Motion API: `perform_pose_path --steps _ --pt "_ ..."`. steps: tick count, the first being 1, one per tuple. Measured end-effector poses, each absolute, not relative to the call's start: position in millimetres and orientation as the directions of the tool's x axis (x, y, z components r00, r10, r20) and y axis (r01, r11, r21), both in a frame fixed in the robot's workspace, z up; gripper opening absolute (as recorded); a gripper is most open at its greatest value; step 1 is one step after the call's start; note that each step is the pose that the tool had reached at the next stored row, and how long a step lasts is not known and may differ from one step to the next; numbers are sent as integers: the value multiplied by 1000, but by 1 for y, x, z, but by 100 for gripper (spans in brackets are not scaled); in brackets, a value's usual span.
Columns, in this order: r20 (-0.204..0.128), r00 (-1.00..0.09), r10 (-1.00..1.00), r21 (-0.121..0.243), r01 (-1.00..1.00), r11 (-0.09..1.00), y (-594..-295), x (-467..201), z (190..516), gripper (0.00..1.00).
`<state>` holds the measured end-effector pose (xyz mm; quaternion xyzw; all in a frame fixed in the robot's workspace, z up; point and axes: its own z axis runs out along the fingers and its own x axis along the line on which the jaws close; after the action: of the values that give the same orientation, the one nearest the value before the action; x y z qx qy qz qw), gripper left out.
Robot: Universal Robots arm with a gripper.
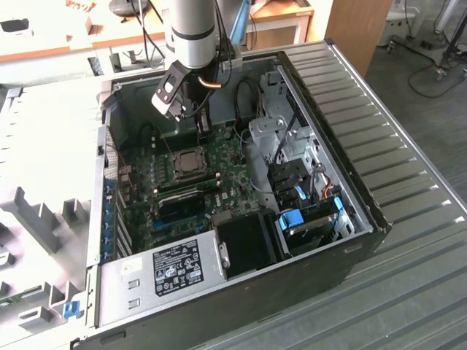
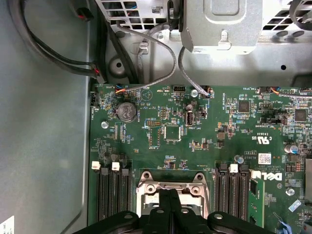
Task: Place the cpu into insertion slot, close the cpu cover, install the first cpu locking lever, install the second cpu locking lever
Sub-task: 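Close the cpu cover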
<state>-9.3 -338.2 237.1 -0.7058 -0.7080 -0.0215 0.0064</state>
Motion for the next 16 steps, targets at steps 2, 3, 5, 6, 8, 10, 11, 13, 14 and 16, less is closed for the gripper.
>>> perform_pose_path --steps 2,3,5,6,8,10,11,13,14,16 --pt "39 -8 999 21 1000 7 -338 -9 237 11" --pt "39 -14 999 21 1000 13 -338 -9 237 11" --pt "39 -38 999 21 999 37 -338 -9 237 11" --pt "40 -55 998 22 998 54 -338 -9 237 11" --pt "39 -91 995 22 996 90 -338 -9 237 11" --pt "39 -128 991 21 992 127 -338 -9 236 11" --pt "39 -146 989 21 989 145 -338 -9 236 11" --pt "39 -181 983 21 983 180 -338 -9 236 11" --pt "39 -199 979 21 980 198 -338 -9 236 11" --pt "39 -234 971 21 972 233 -338 -9 236 11"
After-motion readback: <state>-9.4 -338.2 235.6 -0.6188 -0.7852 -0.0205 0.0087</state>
